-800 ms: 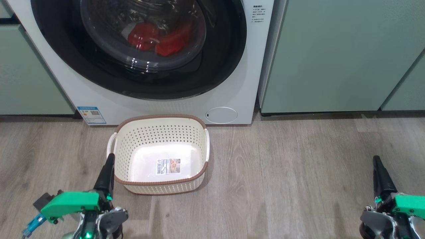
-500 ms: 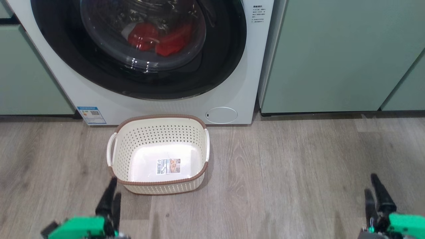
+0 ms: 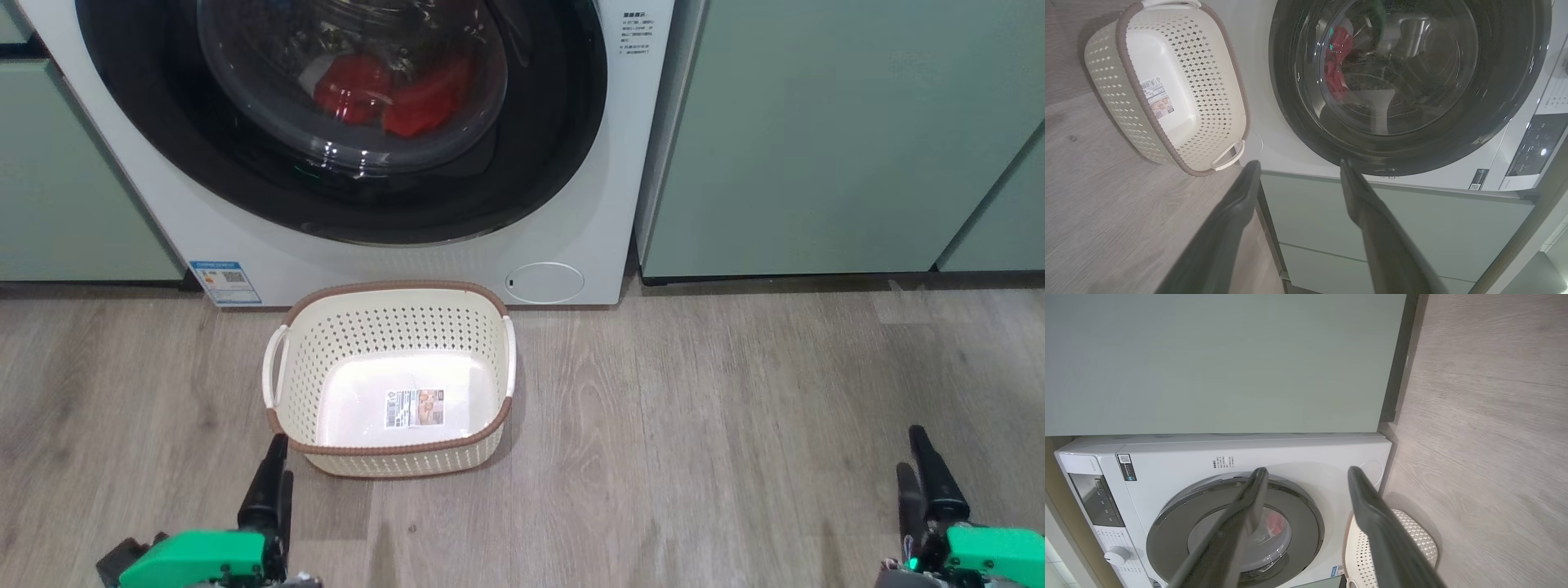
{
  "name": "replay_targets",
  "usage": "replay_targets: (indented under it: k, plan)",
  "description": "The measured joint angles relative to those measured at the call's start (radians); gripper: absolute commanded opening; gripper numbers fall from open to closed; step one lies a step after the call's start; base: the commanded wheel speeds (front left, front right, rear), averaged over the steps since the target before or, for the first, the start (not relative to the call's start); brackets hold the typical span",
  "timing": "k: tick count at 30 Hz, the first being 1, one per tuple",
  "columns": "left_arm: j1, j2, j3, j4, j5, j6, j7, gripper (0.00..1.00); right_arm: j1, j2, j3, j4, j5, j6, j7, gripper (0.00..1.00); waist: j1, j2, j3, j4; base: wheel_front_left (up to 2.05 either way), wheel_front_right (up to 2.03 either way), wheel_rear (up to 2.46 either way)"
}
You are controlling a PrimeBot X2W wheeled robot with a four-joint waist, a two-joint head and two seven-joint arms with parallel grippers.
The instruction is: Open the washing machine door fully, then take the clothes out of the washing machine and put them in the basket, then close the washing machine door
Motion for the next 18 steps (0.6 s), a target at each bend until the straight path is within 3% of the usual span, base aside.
replay_targets:
  k: [18]
  plan:
    - [-0.014,0.0,-0.011,-0.066,0.261,0.001,-0.05,1.0,-0.004,0.0,0.02,-0.073,-0.268,0.0,-0.051,1.0,0.0,0.0,0.002,0.004,0.0,0.0,0.0]
